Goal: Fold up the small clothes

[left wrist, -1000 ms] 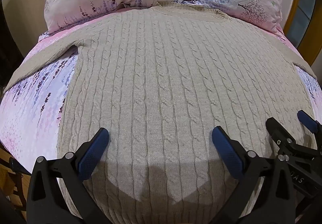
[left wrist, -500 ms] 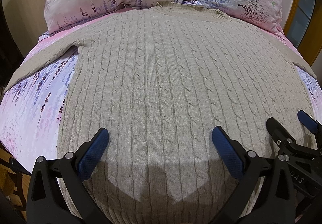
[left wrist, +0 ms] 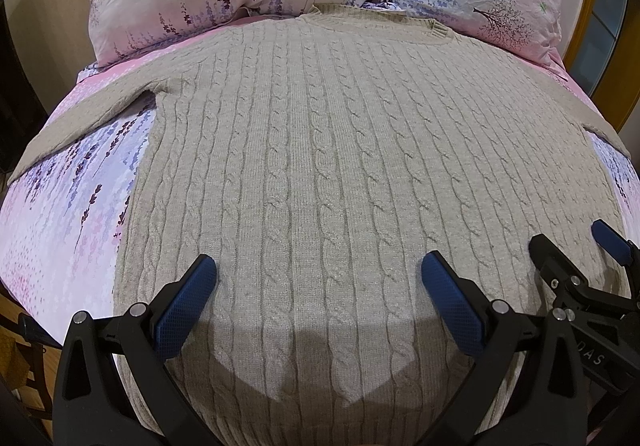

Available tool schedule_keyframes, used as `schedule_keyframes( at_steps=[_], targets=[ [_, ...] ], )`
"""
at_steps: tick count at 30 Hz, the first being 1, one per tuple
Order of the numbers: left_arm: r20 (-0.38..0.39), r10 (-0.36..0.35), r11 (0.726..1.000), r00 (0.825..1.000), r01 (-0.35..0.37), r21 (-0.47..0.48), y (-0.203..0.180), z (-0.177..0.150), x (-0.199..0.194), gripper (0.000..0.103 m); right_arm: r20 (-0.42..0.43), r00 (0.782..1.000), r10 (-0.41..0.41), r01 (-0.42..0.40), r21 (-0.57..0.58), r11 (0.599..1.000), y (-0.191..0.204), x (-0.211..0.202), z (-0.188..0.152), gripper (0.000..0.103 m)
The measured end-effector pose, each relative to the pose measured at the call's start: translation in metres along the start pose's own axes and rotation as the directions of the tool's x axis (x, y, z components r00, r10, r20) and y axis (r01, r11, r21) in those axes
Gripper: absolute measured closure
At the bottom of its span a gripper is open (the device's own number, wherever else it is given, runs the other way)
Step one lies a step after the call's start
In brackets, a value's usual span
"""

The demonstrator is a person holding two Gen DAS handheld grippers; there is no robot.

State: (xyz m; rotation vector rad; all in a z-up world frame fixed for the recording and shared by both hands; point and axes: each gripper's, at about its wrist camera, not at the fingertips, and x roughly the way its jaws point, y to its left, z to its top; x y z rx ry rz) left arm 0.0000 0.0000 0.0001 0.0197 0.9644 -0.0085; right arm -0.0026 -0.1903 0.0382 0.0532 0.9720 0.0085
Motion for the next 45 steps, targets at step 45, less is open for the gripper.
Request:
schedule_keyframes(
  at_steps=[45],
  targets=[
    [-0.009,0.001,1.0,1.0,-0.001,0.002,0.0031,-0.0001,-0.0005,0.001,-0.016,1.0,-0.001,0.001,-0.003,1.0,0.0022,0.0038,0.0,0.002]
  ],
)
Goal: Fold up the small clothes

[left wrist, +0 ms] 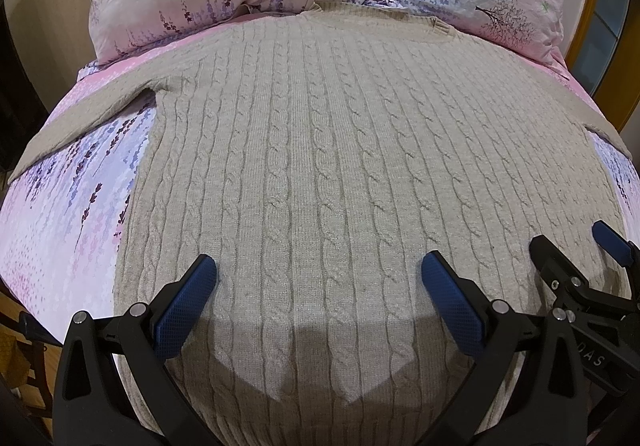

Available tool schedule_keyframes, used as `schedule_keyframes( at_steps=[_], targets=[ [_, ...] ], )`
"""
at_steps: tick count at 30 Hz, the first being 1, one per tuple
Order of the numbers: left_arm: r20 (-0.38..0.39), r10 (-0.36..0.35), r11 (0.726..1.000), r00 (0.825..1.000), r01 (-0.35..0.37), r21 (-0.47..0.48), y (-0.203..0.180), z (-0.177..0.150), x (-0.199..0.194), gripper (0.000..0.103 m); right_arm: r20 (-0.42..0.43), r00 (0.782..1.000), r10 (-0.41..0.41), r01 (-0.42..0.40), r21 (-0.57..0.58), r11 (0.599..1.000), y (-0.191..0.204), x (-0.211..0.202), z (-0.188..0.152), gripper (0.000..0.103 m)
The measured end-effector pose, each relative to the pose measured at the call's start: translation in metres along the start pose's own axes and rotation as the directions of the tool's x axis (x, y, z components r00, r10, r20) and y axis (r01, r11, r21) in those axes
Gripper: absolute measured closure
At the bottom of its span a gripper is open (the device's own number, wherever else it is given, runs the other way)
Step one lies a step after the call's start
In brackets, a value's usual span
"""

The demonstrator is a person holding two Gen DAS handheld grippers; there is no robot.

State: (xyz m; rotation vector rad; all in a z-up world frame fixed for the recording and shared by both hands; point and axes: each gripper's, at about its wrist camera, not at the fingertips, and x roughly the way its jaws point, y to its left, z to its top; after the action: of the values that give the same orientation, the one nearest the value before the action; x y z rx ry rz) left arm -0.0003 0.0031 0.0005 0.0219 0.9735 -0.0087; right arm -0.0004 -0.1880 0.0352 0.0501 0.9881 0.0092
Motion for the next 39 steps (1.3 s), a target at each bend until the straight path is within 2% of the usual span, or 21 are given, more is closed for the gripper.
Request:
schedule_keyframes(
  at_steps=[6,9,14,18,20,22,24,26,27,30,32,33,36,39],
  targets=[
    [-0.032,-0.003,1.0,0.999,0.003,0.009,-0.003,0.006,0.006,0.001,-0.015,1.0,0.017,-0.018,-0.018,1.0,-0.001,0.002,0.002,0.002],
    [-0.03,-0.004,1.0,1.0,0.004,0.014,-0.003,0.008,0.005,0.001,0.003,0.998,0.055,-0.055,-0.052,0.997,-0.005,0.0,-0.001,0.002],
    [-0.021,-0.015,0.999,1.0,0.016,0.033,-0.003,0.01,0.005,0.001,-0.021,0.99,0.139,-0.141,-0.077,0.987,-0.018,0.0,0.007,0.002],
    [0.022,-0.056,0.998,0.998,0.055,0.022,0.004,0.019,0.004,0.001,0.043,0.976,0.213,-0.216,0.087,0.972,-0.075,-0.008,0.037,0.002],
    [0.066,-0.086,0.996,0.994,0.086,0.003,0.01,0.026,0.002,0.001,0.084,0.977,0.194,-0.206,0.166,0.964,-0.107,-0.009,0.053,0.005],
    [0.104,-0.12,0.993,0.987,0.121,-0.001,0.013,0.033,0.001,0.001,0.137,0.98,0.141,-0.174,0.272,0.946,-0.153,-0.01,0.07,0.01],
    [0.125,-0.129,0.992,0.984,0.13,-0.001,0.015,0.043,0.003,0.001,0.154,0.985,0.074,-0.131,0.407,0.904,-0.205,-0.002,0.083,0.021],
    [0.134,-0.163,0.986,0.978,0.164,0.006,0.016,0.052,0.007,0.001,0.145,0.989,0.034,-0.108,0.541,0.834,-0.25,0.008,0.088,0.033],
    [0.141,-0.195,0.981,0.971,0.196,0.006,0.017,0.056,0.009,0.001,0.13,0.991,0.024,-0.101,0.626,0.773,-0.279,0.017,0.088,0.036],
    [0.142,-0.255,0.966,0.957,0.26,-0.016,0.021,0.067,0.017,0.001,0.096,0.995,0.039,-0.099,0.769,0.631,-0.333,0.043,0.083,0.046],
    [0.136,-0.274,0.958,0.952,0.282,-0.044,0.026,0.071,0.023,0.001,0.082,0.995,0.057,-0.1,0.82,0.564,-0.352,0.056,0.074,0.052],
    [0.135,-0.292,0.952,0.947,0.302,-0.06,0.029,0.073,0.026,0.001,0.108,0.992,0.059,-0.123,0.836,0.535,-0.358,0.058,0.071,0.052],
    [0.153,-0.336,0.931,0.929,0.353,-0.096,0.036,0.077,0.031,0.001,0.112,0.993,0.04,-0.117,0.847,0.519,-0.363,0.059,0.071,0.056],
    [0.177,-0.37,0.912,0.912,0.393,-0.116,0.041,0.079,0.033,0.001,0.111,0.994,0.01,-0.101,0.859,0.502,-0.372,0.068,0.077,0.072]
  ],
)
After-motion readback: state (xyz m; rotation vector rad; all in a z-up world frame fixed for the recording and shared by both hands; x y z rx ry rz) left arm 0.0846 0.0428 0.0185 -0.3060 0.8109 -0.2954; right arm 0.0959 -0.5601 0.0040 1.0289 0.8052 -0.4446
